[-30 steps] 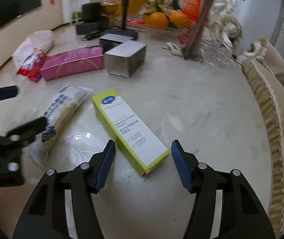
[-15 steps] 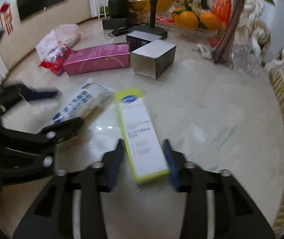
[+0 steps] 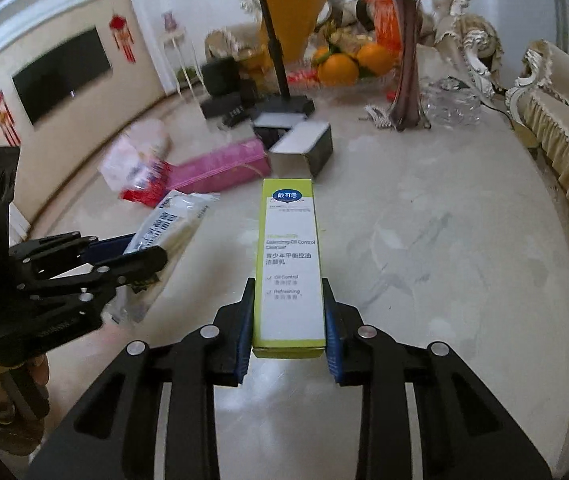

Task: Collect trash
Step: 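Grasp the white HORSH bread bag with left tool while right tool grasps yellow-green box, then drop the bread bag and yellow-green box into the wastebasket from both tools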

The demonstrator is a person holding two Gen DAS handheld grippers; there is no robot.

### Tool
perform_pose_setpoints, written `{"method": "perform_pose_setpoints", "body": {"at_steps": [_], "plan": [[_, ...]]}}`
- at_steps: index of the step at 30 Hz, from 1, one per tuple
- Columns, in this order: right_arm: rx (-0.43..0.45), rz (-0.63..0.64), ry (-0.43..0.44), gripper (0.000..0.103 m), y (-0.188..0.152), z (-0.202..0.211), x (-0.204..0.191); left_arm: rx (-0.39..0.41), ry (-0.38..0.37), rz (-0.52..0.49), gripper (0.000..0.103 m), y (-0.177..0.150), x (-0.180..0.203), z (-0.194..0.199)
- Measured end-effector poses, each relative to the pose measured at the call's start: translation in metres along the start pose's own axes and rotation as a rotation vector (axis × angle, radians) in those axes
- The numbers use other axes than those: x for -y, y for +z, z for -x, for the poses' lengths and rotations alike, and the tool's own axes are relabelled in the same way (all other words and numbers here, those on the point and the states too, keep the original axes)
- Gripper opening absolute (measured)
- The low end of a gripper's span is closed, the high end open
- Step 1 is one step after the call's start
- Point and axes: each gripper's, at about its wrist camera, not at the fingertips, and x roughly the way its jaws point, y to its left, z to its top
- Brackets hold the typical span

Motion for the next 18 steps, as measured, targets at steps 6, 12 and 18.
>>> {"method": "perform_pose_setpoints", "body": {"at_steps": [6, 12, 18], "plan": [[0.071, 0.027, 0.088, 0.028, -0.07, 0.068, -0.041, 0.108, -0.074, -0.072, 0.03, -0.068, 0.022, 0.103], [0.054, 0.025, 0.158, 0.028, -0.164, 0.13, -0.082, 0.1, -0.109, -0.094, 0.03, -0.169, 0.042, 0.178], [-0.082, 0.025, 0.201, 0.028, -0.244, 0.157, -0.113, -0.021, -0.157, -0.066, 0.03, -0.264, 0.056, 0.207]]}}
